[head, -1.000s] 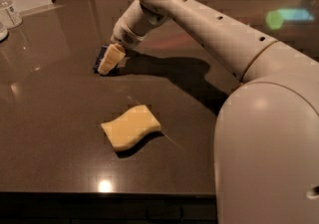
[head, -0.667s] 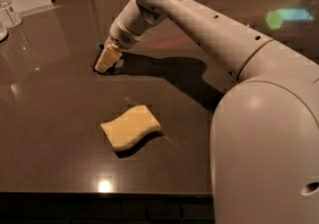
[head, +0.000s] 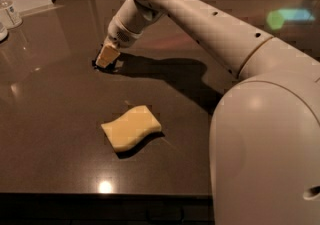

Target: Move rxbar blueberry near apple

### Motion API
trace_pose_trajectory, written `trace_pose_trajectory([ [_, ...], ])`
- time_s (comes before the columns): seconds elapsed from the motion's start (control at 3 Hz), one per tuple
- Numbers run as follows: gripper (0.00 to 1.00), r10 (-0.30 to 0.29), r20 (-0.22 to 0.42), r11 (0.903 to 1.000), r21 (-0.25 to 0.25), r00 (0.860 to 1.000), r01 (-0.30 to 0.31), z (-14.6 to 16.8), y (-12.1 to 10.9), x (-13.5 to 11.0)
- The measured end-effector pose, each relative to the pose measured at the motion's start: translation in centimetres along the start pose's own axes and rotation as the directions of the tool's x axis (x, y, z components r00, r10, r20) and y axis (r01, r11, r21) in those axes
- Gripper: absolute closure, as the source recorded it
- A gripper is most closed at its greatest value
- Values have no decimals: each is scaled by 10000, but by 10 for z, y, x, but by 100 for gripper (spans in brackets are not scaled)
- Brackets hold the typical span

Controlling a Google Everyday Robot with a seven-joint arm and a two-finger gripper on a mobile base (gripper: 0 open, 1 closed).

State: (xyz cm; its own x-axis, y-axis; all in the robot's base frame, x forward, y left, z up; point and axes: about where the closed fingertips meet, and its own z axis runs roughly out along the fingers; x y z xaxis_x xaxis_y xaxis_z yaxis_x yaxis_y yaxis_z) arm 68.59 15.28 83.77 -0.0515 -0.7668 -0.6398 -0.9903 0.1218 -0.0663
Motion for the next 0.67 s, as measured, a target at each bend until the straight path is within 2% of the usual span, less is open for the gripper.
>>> trace_pose_trajectory([
  [0.33,100,82,-33,9997,231,10000,-81,-13,0,1],
  [0.67,100,246,110,9970,729,9996,-253,-38,-1,1],
])
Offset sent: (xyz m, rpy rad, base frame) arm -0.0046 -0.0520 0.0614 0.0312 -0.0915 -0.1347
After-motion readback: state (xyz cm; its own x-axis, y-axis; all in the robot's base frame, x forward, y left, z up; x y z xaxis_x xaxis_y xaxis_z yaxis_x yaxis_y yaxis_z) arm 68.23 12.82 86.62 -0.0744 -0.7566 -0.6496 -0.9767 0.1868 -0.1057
